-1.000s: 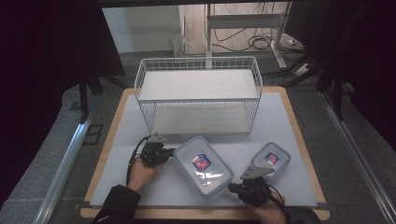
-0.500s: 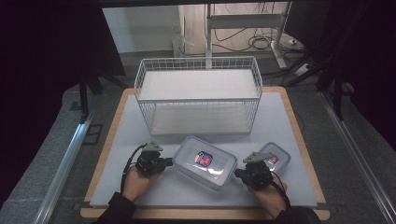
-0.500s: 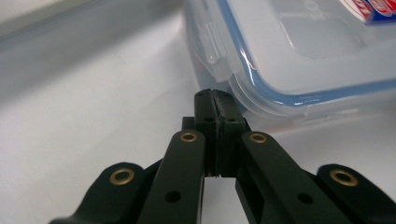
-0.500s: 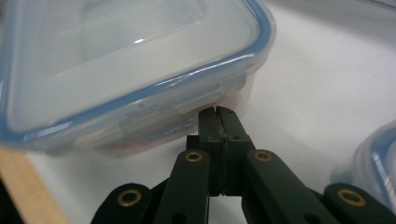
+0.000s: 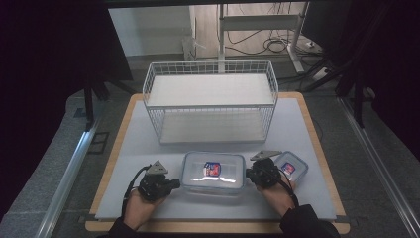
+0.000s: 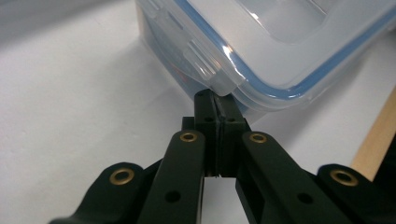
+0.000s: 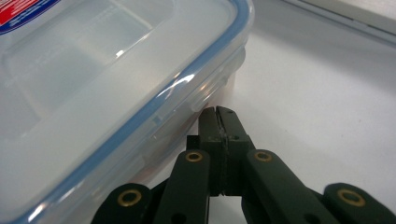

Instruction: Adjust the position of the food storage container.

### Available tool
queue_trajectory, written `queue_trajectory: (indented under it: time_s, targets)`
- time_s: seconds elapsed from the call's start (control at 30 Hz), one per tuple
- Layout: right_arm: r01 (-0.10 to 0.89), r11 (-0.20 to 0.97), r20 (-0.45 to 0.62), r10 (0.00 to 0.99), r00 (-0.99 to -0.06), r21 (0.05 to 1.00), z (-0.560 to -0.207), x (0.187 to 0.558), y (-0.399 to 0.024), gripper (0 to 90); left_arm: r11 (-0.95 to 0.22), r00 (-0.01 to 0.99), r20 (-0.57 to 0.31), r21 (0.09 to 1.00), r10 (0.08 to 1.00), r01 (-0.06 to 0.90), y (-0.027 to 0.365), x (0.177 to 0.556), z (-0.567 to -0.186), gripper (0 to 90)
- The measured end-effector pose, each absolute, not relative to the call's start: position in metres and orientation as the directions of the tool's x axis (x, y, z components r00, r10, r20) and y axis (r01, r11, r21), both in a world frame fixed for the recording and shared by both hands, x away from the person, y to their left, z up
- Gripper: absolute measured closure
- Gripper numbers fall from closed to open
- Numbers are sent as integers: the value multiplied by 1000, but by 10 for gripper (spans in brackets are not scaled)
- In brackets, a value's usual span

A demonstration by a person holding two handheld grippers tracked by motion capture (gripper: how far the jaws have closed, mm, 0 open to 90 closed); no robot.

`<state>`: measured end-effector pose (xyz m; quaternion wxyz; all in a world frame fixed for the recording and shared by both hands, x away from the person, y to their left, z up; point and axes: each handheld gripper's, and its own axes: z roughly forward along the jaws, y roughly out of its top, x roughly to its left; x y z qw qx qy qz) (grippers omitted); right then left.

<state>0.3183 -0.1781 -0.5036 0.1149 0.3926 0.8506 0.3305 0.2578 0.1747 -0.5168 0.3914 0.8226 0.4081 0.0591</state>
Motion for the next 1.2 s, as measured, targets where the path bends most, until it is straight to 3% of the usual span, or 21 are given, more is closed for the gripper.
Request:
queue_trajectory:
  time_s: [0.3, 0.4, 0.5, 0.67, 0.7, 0.73, 0.8, 1.07, 1.2]
  targets:
    - [574, 497, 27, 741, -671, 651, -504, 320, -179, 899, -366, 670, -220, 698, 709, 616, 174, 254, -517, 851]
    - [546, 498, 11, 732, -681, 674, -496, 314, -185, 877, -374, 666, -186, 705, 723, 603, 176, 251, -515, 759]
    - [518, 520, -27, 724, -690, 679, -491, 306, -193, 805, -379, 654, -125, 728, 747, 572, 182, 246, -513, 651]
    - [495, 533, -42, 708, -705, 686, -489, 300, -202, 704, -340, 624, -120, 752, 772, 565, 191, 241, -511, 428]
    - [492, 527, -35, 706, -707, 693, -488, 299, -205, 674, -329, 615, -124, 754, 779, 569, 193, 240, -512, 428]
    - [481, 512, -20, 699, -715, 712, -485, 298, -210, 608, -324, 611, -124, 756, 782, 569, 195, 240, -512, 347]
    - [477, 506, -9, 693, -721, 719, -484, 297, -213, 553, -310, 604, -126, 766, 787, 563, 198, 239, -513, 285]
    - [470, 486, 40, 663, -747, 737, -486, 294, -218, 292, -315, 598, -96, 779, 796, 543, 202, 236, -517, 129]
    - [457, 482, 43, 652, -757, 747, -486, 292, -219, 229, -319, 590, -89, 771, 802, 550, 202, 238, -520, 100]
